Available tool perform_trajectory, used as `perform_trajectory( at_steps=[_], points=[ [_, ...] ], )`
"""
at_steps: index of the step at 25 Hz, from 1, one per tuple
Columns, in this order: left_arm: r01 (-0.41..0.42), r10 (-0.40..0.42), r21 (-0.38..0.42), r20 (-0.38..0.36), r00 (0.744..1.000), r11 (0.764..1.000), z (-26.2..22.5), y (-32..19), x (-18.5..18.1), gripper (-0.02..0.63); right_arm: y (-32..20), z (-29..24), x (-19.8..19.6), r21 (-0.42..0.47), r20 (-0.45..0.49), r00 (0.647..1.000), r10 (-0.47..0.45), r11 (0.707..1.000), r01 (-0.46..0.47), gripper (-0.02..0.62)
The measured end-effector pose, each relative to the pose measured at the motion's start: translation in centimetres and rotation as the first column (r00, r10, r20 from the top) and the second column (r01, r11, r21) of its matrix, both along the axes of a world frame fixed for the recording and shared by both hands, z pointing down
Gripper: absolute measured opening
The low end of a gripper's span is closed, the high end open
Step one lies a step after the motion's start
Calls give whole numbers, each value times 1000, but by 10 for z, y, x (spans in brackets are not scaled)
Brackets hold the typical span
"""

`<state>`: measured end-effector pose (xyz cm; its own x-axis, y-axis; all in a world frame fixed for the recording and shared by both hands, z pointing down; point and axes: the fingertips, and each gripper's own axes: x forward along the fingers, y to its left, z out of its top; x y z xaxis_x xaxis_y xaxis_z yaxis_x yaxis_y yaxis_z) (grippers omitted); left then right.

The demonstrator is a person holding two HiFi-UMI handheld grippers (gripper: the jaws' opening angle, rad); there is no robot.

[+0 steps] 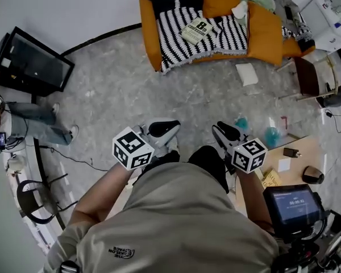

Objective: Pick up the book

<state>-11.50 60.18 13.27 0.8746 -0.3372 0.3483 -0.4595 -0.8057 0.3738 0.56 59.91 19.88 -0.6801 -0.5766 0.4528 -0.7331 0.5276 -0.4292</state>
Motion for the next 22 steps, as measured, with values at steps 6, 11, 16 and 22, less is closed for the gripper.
perform_trajectory(
  at_steps=[6,11,16,22],
  points=[
    [54,-54,-13,-18,998,998,11,-49,-22,9,-67,22,-14,-69,71,997,25,997,-20,109],
    [89,-88,-26,7,996,996,18,-105,-26,23,-145,53,-15,-173,207,977,57,985,-21,120],
    [129,-126,-63,50,991,990,30,-171,-33,41,-235,93,-15,-238,252,962,101,970,-40,129],
    [126,-111,-130,119,987,983,56,-268,0,43,-346,164,-7,-336,314,941,126,942,-14,151]
  ],
)
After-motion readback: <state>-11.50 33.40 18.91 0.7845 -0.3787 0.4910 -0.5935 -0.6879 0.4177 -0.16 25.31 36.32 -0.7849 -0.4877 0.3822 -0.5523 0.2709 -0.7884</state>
